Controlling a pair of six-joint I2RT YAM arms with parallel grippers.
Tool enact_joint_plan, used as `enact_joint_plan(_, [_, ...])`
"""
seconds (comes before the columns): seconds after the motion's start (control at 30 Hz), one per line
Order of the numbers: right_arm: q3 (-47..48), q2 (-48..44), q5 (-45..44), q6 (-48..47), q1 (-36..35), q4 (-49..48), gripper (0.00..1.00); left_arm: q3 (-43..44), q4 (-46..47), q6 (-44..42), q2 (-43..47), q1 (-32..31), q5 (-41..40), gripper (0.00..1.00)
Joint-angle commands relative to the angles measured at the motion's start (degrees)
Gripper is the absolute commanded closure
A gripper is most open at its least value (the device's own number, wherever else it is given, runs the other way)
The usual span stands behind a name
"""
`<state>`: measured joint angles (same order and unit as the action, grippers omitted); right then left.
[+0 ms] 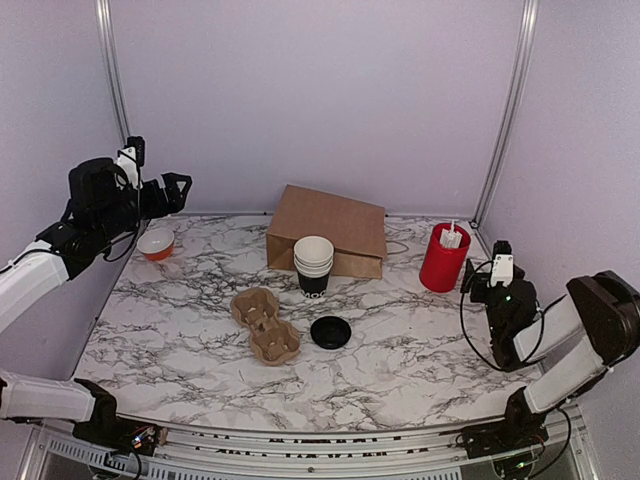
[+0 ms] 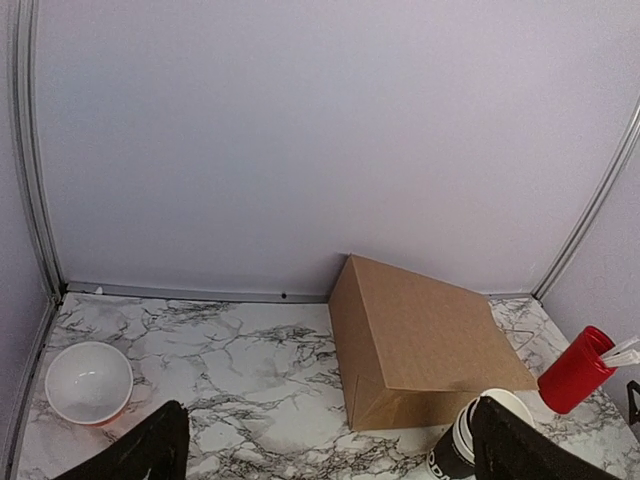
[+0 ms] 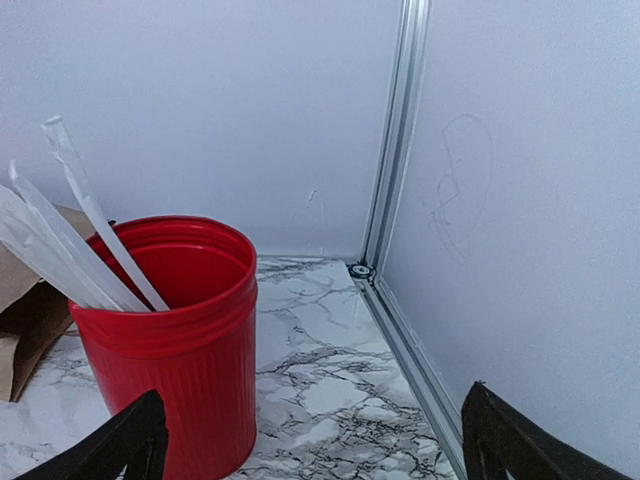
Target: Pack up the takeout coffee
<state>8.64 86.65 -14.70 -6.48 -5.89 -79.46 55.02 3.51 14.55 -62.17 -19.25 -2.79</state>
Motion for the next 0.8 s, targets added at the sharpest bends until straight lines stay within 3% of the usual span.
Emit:
enact_joint_plan(0.0, [4.3, -8.9, -12.6, -3.9, -8.1, 12.0, 0.0, 2.7, -9.6, -0.7, -1.7, -0.1, 2.6, 0.01])
enact_joint_plan(0.17, [9.8, -22.2, -15.9, 1.3, -14.4, 35.7, 0.0, -2.1, -8.1, 6.3, 2.9, 3.1, 0.0, 0.01])
enact_joint_plan(0.33, [14.8, -34.6, -15.9, 7.1, -19.4, 55.9, 0.0, -5.8, -7.5, 5.3, 8.3, 3.5, -5.3, 0.01])
enact_joint_plan(0.4, [16.3, -37.8, -15.5, 9.9, -22.0, 61.3, 0.0, -4.8, -9.5, 6.2, 8.0, 3.5, -7.2, 0.01])
enact_joint_plan(0.47, [17.1, -40.4, -14.6, 11.9, -26.3, 64.8, 0.0, -4.9, -8.5, 6.0, 7.5, 3.4, -3.2, 0.01])
enact_joint_plan(0.57, [20.0, -38.8, -17.9, 14.2, -34.1, 69.1, 0.0, -5.5, -6.6, 6.6, 6.7, 3.3, -0.3, 0.01])
enact_joint_plan(0.7, [27.1, -29.8, -27.5, 10.6, -48.3, 72.4, 0.0, -5.2, -7.6, 5.9, 6.4, 3.1, 0.3, 0.01])
enact_joint_plan(0.77, [32.0, -25.7, -28.9, 10.4, -50.6, 74.5, 0.0, -4.8, -8.5, 5.0, 5.9, 2.5, 0.7, 0.01])
